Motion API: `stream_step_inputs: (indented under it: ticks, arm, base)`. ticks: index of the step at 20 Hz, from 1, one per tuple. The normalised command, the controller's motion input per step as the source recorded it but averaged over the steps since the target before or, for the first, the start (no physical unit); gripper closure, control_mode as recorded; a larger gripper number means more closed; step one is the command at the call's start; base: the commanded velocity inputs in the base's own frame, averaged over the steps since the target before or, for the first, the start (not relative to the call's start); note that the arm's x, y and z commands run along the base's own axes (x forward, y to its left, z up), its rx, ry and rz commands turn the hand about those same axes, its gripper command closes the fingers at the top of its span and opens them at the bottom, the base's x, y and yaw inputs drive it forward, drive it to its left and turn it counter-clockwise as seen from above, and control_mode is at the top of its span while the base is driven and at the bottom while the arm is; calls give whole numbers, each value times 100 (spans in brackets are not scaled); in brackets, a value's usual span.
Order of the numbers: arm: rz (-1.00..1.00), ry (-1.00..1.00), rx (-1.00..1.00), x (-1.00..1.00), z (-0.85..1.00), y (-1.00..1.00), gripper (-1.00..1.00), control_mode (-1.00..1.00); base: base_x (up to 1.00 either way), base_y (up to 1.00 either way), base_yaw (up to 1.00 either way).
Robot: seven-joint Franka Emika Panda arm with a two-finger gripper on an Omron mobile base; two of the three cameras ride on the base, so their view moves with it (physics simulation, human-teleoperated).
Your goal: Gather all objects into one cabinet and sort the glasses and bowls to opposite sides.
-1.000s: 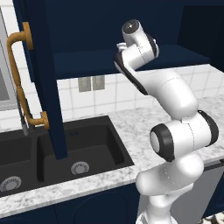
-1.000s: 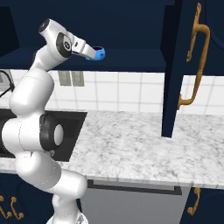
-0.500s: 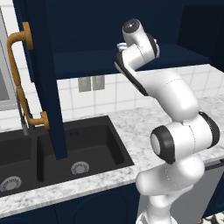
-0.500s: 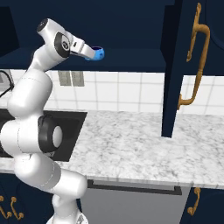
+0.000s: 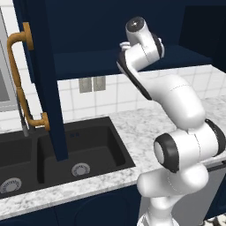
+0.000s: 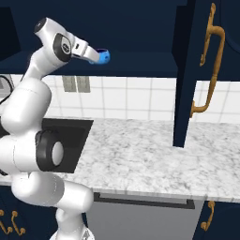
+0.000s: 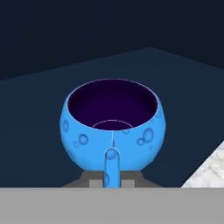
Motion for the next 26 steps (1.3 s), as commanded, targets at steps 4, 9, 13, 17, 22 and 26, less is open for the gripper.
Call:
stream_step_inputs:
  ticks: [4, 9, 13, 17, 22, 26]
  arm:
    - [0, 0, 0, -26, 18, 0, 100, -100]
    - [0, 0, 0, -58, 14, -12, 100, -100]
    - [0, -2, 0, -90, 0, -2, 100, -100]
    - [5, -3, 0, -100, 2, -2, 100, -100]
    - [12, -1, 0, -94, 14, 0, 100, -100]
    - [22, -3, 0, -80, 2, 2, 100, -100]
  base:
    - [0, 0, 0]
    - [0, 0, 0]
    - [0, 0, 0]
    - [0, 0, 0]
    - [0, 0, 0]
    - [0, 0, 0]
